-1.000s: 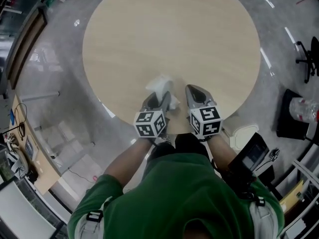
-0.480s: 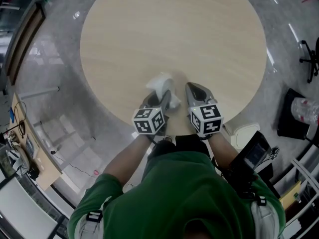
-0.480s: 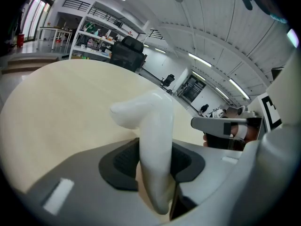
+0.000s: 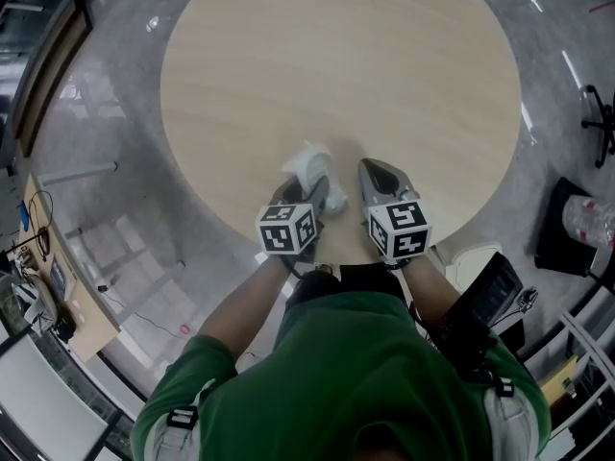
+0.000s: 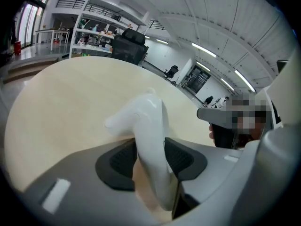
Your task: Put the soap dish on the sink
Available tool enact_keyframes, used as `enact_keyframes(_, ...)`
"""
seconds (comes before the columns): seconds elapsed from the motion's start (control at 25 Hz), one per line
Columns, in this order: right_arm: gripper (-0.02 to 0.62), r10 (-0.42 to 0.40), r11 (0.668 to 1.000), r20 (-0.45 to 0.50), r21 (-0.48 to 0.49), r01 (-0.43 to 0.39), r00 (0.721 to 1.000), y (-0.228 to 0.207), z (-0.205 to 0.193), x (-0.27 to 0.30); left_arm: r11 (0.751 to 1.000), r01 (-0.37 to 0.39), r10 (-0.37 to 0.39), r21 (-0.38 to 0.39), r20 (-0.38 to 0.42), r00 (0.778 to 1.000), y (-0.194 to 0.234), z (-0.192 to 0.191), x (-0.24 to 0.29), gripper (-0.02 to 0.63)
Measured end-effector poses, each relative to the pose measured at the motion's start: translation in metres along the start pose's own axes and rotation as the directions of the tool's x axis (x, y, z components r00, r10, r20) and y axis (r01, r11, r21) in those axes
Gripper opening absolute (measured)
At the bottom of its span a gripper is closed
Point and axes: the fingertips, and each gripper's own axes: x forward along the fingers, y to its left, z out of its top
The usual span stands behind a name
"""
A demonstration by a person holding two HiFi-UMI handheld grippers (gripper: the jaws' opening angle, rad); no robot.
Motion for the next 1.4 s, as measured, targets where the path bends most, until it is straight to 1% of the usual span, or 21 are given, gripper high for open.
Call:
enact_keyframes(0.12,0.003,0.005,1.000,0.003,-0.003,-0.005,1.000,0.004,0.003,0.002,1.000,-0.017,0.017,0.016,-0.045,0.999,0.005,-0.003,-0.002,0.212)
enact_keyframes(0.24,0.003,0.009,1.000,0.005,-0.004,-0.009,1.000,0.004,0.005,0.003,0.999,-0.031,0.032,0.028,-0.073,0.997,0.007,-0.004,-0.001,0.229)
enact_keyframes(0.56,0.003,0.012,1.000,0.005,-0.009,-0.012,1.000,0.007,0.008,0.008,0.997,-0.056,0.061,0.043,-0.128,0.990,0.018,-0.010,-0.001,0.274)
enact_keyframes(0.76,0.003,0.011,1.000,0.000,-0.013,-0.011,1.000,0.010,0.007,0.012,0.997,-0.052,0.059,0.048,-0.155,0.986,0.023,-0.016,-0.001,0.290)
enact_keyframes(0.8,0.002,0.012,1.000,0.000,-0.014,-0.012,1.000,0.010,0.006,0.012,0.997,-0.048,0.056,0.053,-0.170,0.984,0.023,-0.019,-0.001,0.309)
enact_keyframes(0.84,0.002,0.012,1.000,0.000,-0.015,-0.012,1.000,0.011,0.006,0.013,0.997,-0.044,0.053,0.056,-0.185,0.981,0.024,-0.022,0.000,0.342)
enact_keyframes(0.92,0.002,0.013,1.000,0.001,-0.018,-0.013,1.000,0.013,0.006,0.012,0.998,-0.039,0.050,0.058,-0.200,0.979,0.024,-0.025,-0.001,0.359)
enact_keyframes(1.2,0.003,0.013,0.999,0.008,-0.030,-0.012,1.000,0.020,0.009,0.008,0.997,-0.033,0.045,0.072,-0.182,0.982,0.025,-0.024,-0.009,0.361)
enact_keyframes(1.32,0.002,0.008,0.999,0.014,-0.037,-0.007,1.000,0.023,0.011,0.005,0.995,-0.036,0.050,0.097,-0.149,0.988,0.026,-0.020,-0.016,0.360)
enact_keyframes(1.4,0.002,0.005,0.999,0.020,-0.043,-0.004,1.000,0.025,0.013,0.002,0.992,-0.052,0.065,0.117,-0.105,0.992,0.028,-0.014,-0.024,0.356)
